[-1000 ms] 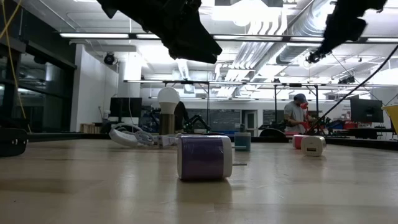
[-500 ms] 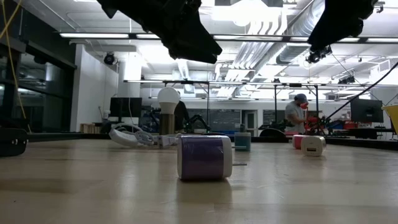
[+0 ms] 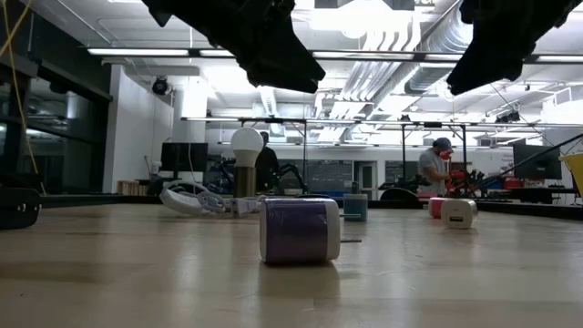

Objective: Pick & Place Office items
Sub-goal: Put the left black charger adapter into the orange basket

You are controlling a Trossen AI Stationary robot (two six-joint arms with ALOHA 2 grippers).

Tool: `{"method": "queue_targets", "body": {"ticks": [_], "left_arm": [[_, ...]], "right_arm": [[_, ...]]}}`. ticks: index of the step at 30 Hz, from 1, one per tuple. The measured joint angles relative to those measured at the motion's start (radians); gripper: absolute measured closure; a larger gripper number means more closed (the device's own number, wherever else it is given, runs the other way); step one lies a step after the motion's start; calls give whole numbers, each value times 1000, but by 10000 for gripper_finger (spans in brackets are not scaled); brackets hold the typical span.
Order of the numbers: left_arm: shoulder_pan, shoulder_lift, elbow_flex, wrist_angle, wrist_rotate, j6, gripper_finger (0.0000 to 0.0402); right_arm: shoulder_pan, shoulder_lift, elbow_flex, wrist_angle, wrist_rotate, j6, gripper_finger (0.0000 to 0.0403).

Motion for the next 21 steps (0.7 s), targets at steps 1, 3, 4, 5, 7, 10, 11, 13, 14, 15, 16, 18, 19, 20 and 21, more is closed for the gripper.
{"method": "queue_targets", "body": {"ticks": [1,3,4,5,7,10,11,13,14,15,16,18,19,20,21], "left_arm": [[0,0,0,0,0,0,163],[0,0,0,0,0,0,163],[0,0,0,0,0,0,163],[0,0,0,0,0,0,163],[0,0,0,0,0,0,163],[0,0,0,0,0,0,163],[0,0,0,0,0,0,163],[0,0,0,0,0,0,163],[0,0,0,0,0,0,163],[0,0,0,0,0,0,163],[0,0,0,0,0,0,163],[0,0,0,0,0,0,163],[0,0,0,0,0,0,163],[0,0,0,0,0,0,163],[0,0,0,0,0,0,163]], "right_arm": [[-16,-8,-10,22,-9,-18,224],[-48,-23,-27,53,-32,-51,224],[-63,-28,-33,55,-42,-62,224],[-76,-28,-35,61,-54,-70,224],[-97,-28,-37,75,-80,-81,224],[-122,-28,-38,82,-110,-95,224],[-127,-28,-38,83,-116,-103,224],[-135,-28,-38,83,-129,-114,224],[-137,-27,-38,83,-130,-115,224],[-137,-27,-38,82,-130,-115,224],[-136,-27,-38,83,-130,-115,224],[-136,-27,-38,85,-130,-115,224],[-136,-27,-38,88,-130,-115,224],[-136,-27,-38,91,-130,-116,224],[-136,-27,-38,93,-130,-116,224]]}}
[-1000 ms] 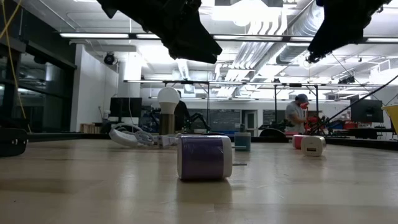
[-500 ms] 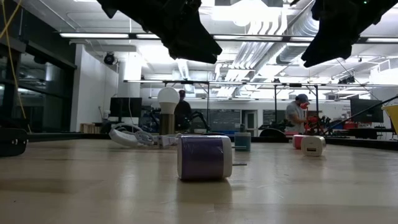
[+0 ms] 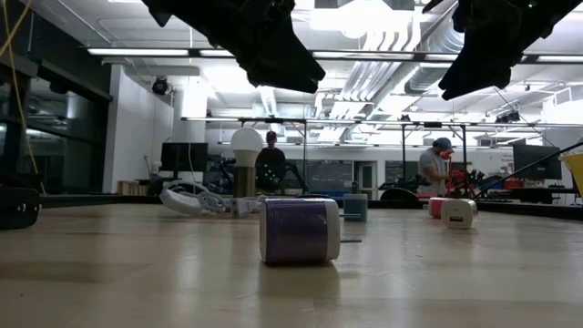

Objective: Pick & Place Office items
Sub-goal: Put the left black charger adapter into the orange basket

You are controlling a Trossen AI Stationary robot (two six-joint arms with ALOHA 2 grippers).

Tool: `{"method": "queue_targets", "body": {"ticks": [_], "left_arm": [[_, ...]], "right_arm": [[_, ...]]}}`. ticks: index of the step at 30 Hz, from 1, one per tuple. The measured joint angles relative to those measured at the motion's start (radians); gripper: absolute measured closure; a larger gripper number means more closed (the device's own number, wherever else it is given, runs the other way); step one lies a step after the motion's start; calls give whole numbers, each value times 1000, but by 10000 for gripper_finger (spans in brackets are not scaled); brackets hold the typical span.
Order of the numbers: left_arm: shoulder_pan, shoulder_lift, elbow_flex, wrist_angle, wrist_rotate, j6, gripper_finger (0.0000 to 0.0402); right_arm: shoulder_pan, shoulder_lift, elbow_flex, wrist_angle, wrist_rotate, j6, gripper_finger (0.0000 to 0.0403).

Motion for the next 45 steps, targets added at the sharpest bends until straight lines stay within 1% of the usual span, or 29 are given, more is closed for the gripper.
{"method": "queue_targets", "body": {"ticks": [6,37,43,45], "left_arm": [[0,0,0,0,0,0,163],[0,0,0,0,0,-2,163],[3,0,0,1,-1,-101,163],[8,0,0,-9,-3,-107,163]], "right_arm": [[0,0,0,2,0,-50,224],[0,0,0,2,-1,-48,224],[1,1,0,2,-1,-48,224],[1,1,0,2,-1,-48,224]]}}
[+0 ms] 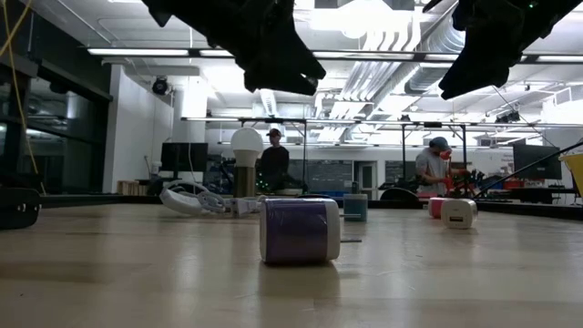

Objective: Pick & Place Office items
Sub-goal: Put the left black charger adapter into the orange basket

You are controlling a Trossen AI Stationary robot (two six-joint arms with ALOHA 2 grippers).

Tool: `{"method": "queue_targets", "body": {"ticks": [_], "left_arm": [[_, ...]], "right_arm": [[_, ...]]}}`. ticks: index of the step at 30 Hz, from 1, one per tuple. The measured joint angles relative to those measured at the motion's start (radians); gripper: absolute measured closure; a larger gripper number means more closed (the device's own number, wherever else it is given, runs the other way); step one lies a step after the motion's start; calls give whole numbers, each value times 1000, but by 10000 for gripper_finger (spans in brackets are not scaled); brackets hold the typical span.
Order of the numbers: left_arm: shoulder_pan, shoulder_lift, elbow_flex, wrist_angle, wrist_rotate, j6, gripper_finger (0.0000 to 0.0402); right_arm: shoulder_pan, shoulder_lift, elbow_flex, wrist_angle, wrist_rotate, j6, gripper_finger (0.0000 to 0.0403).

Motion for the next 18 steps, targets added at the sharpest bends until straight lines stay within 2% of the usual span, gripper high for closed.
{"method": "queue_targets", "body": {"ticks": [9,18], "left_arm": [[6,-36,0,-207,-6,-121,163],[-23,-135,0,-486,-102,-190,163]], "right_arm": [[0,0,0,0,-1,0,224],[0,0,0,0,-55,0,224]]}}
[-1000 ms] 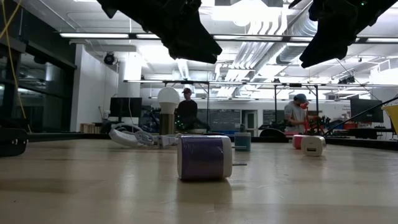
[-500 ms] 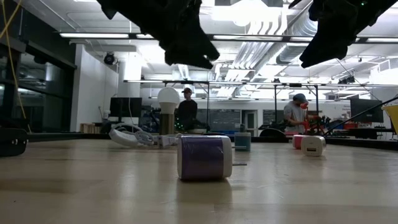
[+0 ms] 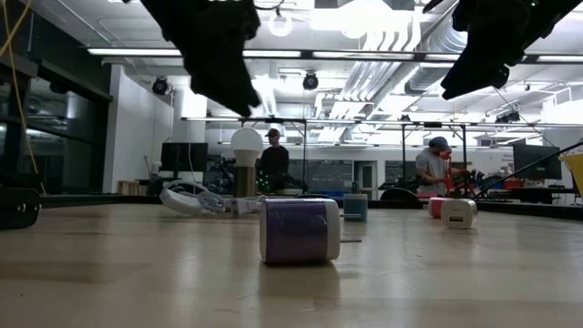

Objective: Pick & Place Office items
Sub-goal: Put the left black charger adapter into the orange basket

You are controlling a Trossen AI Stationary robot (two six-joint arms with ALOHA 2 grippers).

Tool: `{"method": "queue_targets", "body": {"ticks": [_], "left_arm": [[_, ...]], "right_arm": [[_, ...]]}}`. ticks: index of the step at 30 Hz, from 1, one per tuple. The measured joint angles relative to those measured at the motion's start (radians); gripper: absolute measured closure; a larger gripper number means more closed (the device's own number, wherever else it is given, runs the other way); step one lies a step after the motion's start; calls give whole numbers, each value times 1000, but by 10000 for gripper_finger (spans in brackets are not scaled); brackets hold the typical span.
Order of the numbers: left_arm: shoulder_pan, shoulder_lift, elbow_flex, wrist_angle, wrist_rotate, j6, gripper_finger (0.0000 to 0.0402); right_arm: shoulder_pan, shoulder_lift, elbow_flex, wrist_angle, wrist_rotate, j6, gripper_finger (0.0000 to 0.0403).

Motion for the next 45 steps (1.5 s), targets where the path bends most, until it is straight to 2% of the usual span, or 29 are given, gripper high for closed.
{"method": "queue_targets", "body": {"ticks": [8,13,20,31,39,45], "left_arm": [[-98,-39,0,-141,2,69,163],[-160,-68,0,-213,0,44,163],[-267,-122,-15,-359,-81,-96,163],[-526,-208,-116,-459,-208,-352,163],[-680,-309,-262,-458,-216,-513,163],[-760,-367,-333,-457,-215,-528,163]], "right_arm": [[0,0,0,0,-39,0,224],[0,0,0,5,-51,0,224],[0,0,0,18,-50,0,224],[0,0,0,31,-49,0,224],[0,0,0,31,-49,0,224],[0,0,0,31,-49,0,224]]}}
